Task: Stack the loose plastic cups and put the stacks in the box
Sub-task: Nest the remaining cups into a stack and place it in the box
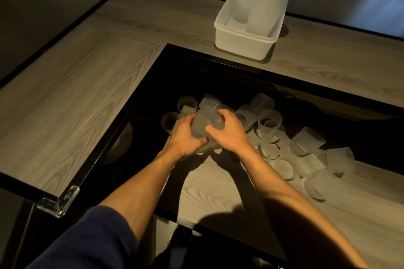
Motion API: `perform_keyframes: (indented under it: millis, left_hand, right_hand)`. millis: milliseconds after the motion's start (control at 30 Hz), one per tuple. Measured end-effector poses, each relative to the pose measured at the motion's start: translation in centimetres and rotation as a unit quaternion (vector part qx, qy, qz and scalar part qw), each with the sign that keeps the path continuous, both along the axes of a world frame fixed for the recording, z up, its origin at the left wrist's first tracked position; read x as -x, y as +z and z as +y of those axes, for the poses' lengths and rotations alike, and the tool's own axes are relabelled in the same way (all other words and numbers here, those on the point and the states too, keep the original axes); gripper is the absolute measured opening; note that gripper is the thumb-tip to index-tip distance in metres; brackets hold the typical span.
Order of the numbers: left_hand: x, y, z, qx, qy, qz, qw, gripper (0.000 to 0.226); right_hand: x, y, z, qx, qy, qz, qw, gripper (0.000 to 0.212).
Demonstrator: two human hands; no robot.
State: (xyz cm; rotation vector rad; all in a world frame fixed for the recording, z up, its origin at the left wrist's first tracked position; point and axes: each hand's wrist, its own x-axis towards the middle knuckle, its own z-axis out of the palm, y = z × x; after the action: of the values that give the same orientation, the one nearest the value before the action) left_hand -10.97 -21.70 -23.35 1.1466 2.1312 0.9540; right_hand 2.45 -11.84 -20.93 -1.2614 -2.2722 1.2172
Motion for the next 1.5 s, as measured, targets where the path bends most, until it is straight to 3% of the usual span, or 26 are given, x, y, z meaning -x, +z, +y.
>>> perform_keyframes:
  millis: [267,367,467,600,700,833,1133,1300,1500]
  left_hand:
    - [-0.6,0.4,0.5,-0.014,0.000,-0.030,0.999,0.085]
    - [-0.3,-0.2,0.3,-0.006,-0.005,-0.070,0.998,0.098]
    - [0.1,-0.3,0.3,0.010,-0.010,-0.093,0.996,0.111]
    - [1.8,-0.5,0.1,0.021,0.115,0.012,0.993,0.079]
    - [2.9,-1.0,-0.2,0.087,0.211,-0.009,0.974,0.068]
    - [3.2,-1.9,0.1,0.158,0.240,-0.073,0.955,0.059]
    - [4.0,-4.2,1.0,0.175,0.259,-0.087,0.946,0.055]
    - [3.7,-4.1,0.5,0.150,0.259,-0.083,0.950,0.065]
    - [1.6,-3.2,-0.4,0.045,0.214,-0.035,0.975,0.069]
  right_hand:
    - [-0.3,-0.8,0.5,0.007,0.088,-0.112,0.990,0.080]
    - [-0.6,-1.0,0.3,0.053,0.053,-0.043,0.996,0.078]
    - [-0.8,-1.5,-0.1,0.039,-0.013,-0.004,0.999,0.076]
    - [-1.2,-2.1,-1.4,0.019,-0.028,0.001,0.999,0.081]
    - [-1.6,-2.5,-2.5,0.018,0.032,-0.026,0.999,0.078]
    - [-2.1,-3.4,-3.7,-0.006,0.081,-0.090,0.993,0.080]
    - [-2.9,-4.5,-5.7,0.030,0.058,-0.126,0.990,0.083]
    - [-3.6,-4.6,-6.1,0.031,0.044,-0.131,0.990,0.082]
    - [-3.9,-4.9,-5.6,0.035,-0.001,-0.126,0.991,0.082]
